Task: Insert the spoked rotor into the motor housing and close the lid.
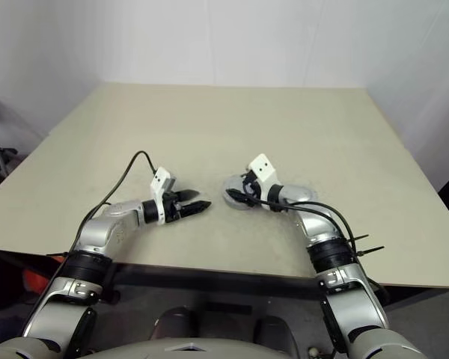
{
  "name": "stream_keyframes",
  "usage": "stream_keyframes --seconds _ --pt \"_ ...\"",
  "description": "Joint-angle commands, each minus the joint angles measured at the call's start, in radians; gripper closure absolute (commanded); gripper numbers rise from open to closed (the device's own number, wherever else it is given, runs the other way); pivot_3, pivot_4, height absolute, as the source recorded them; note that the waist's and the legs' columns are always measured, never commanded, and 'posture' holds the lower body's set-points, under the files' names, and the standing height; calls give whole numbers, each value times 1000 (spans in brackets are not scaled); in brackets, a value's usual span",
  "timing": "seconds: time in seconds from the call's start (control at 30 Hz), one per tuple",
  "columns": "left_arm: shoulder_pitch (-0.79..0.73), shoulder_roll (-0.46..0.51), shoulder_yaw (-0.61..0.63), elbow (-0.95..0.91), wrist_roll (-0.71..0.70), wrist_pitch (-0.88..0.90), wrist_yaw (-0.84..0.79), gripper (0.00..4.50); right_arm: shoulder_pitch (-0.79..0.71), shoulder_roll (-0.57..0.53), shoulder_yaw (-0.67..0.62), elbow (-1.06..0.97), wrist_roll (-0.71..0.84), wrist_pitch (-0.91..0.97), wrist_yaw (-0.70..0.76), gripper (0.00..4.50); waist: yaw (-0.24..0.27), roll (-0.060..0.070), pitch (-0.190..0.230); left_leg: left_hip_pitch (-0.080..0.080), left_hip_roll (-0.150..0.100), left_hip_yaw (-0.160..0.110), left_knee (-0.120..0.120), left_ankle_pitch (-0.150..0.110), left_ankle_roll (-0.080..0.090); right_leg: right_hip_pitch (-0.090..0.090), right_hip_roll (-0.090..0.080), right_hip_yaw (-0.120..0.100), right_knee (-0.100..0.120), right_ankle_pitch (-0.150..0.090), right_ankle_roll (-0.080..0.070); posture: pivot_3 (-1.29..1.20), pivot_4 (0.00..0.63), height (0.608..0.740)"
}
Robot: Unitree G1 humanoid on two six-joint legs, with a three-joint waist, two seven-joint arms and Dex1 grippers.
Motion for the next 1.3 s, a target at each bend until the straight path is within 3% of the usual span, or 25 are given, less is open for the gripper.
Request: stream_keyframes --seconds 0.03,0.3,0.73,1.3 --pt "-7 2 3 -34 -6 -2 0 695 -32 12 -3 18 -12 -4 -19 1462 0 0 0 0 0 0 0 0 0 0 0 0 0 0 0 0 0 740" --pt "-8 -1 2 -30 -7 -4 -2 695 -71 9 -19 58 -20 -36 -29 1462 -1 0 0 1 0 0 0 1 -2 0 0 0 1 0 0 0 0 740" --pt "-9 4 4 -23 -5 -7 -5 695 -27 3 -38 -130 43 -5 9 1462 1 0 0 -7 0 0 0 0 0 -5 0 0 -1 0 0 0 0 740" --pt "-9 2 7 -23 -5 -6 1 695 -25 4 -12 19 -9 -60 -1 1462 1 0 0 -6 0 0 0 1 -1 -4 0 0 -1 0 0 0 0 740"
